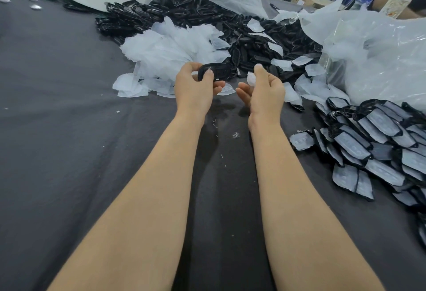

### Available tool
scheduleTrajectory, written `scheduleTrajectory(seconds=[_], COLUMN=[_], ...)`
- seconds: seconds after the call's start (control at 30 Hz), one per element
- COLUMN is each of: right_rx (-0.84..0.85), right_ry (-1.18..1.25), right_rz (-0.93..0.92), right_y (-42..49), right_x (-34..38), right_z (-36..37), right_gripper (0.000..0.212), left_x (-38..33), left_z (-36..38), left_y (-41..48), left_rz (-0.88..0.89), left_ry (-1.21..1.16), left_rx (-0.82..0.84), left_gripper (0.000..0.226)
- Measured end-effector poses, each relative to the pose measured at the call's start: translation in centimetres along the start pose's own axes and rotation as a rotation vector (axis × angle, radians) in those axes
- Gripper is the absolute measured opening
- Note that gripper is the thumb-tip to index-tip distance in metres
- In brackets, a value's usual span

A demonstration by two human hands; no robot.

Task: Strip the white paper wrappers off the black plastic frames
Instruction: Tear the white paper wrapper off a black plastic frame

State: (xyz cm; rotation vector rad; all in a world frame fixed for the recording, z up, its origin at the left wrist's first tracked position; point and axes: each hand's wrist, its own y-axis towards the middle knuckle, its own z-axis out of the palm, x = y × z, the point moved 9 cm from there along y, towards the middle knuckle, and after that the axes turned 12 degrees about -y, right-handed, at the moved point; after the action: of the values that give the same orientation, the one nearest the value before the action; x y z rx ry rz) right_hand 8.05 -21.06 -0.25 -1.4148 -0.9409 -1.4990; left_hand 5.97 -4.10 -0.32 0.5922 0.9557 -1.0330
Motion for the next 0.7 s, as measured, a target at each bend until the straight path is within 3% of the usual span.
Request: scheduleTrajectory(seconds=[0.2, 0.43, 0.6, 0.7], right_rx=[-0.012, -0.044, 0.115, 0.210], right_ry=[-0.110, 0.019, 0.149, 0.074], right_rz=[-0.082, -0.104, -0.111, -0.147], right_y=[-0.1, -0.1, -0.6, -1.3], right_x=[0.4, 1.2, 2.1, 2.6], right_z=[-0.1, -0.8, 0.8, 1.9], right_gripper=[0.025, 0.016, 0.015, 0.012], left_x=[0.0, 0.0, 0.0, -0.1], left_z=[0.0, 0.0, 0.1, 0.2], left_y=[0.0, 0.0, -0.1, -0.2], left_rz=[0.000, -0.006, -0.004, 0.003], left_ry=[0.010, -0.007, -0.031, -0.029], left_rx=[0.000, 0.001, 0.016, 0.036], left_gripper=[0.012, 0.015, 0.013, 0.013])
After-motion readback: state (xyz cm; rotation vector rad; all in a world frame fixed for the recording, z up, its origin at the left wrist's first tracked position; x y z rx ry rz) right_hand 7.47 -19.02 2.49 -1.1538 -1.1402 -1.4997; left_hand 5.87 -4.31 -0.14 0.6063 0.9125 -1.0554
